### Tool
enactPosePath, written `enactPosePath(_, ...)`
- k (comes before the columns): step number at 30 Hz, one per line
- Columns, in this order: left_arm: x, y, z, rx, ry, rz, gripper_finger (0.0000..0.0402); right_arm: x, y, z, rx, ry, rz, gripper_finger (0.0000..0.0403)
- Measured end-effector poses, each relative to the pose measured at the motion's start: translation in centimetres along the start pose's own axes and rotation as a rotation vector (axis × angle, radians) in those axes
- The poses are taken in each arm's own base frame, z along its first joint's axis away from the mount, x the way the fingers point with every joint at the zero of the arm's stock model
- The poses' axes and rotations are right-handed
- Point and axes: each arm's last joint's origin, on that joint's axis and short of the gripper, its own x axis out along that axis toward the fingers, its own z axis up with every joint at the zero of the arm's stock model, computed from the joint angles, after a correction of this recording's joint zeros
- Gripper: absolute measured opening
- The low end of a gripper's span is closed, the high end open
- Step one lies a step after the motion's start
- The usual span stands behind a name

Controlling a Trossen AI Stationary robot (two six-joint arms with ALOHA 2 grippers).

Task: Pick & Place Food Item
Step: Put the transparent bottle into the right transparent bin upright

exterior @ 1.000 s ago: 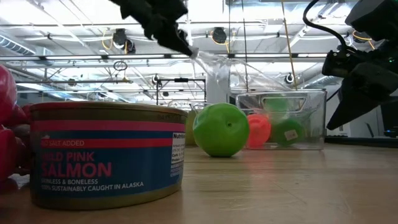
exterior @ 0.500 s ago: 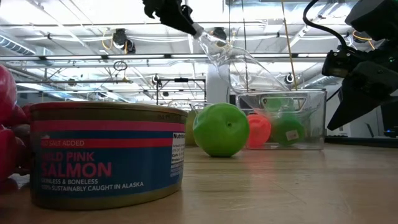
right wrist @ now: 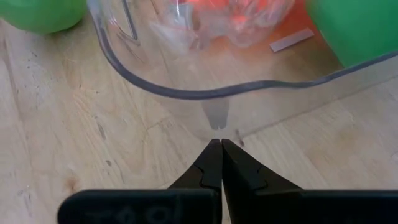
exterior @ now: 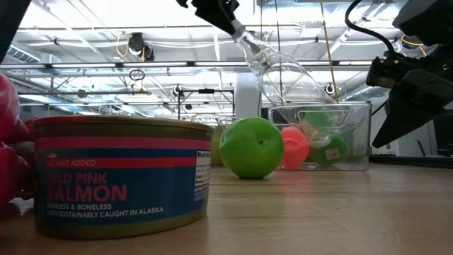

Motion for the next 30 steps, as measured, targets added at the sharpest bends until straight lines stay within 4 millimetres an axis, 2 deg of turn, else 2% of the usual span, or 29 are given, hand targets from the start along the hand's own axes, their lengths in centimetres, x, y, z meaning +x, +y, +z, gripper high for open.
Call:
enactPosePath(12, 2.2, 0.9, 1.5, 0.025, 0.092, -0.042, 0.0147, 0.0, -0.1, 0.5, -0.05, -0.079, -0.05, 0.0)
enactPosePath(20, 2.2, 1.0, 1.5, 0.035, 0.118, -0.015, 0.0147, 0.5, -0.1, 1.4, -0.06, -0.13, -0.046, 0.0)
enactPosePath(30, 2.5, 0.2, 2.4, 0.105, 0.108, -0.012, 0.0147, 2.2, -0.1, 1.8, -0.053, -0.077, -0.024, 0.0)
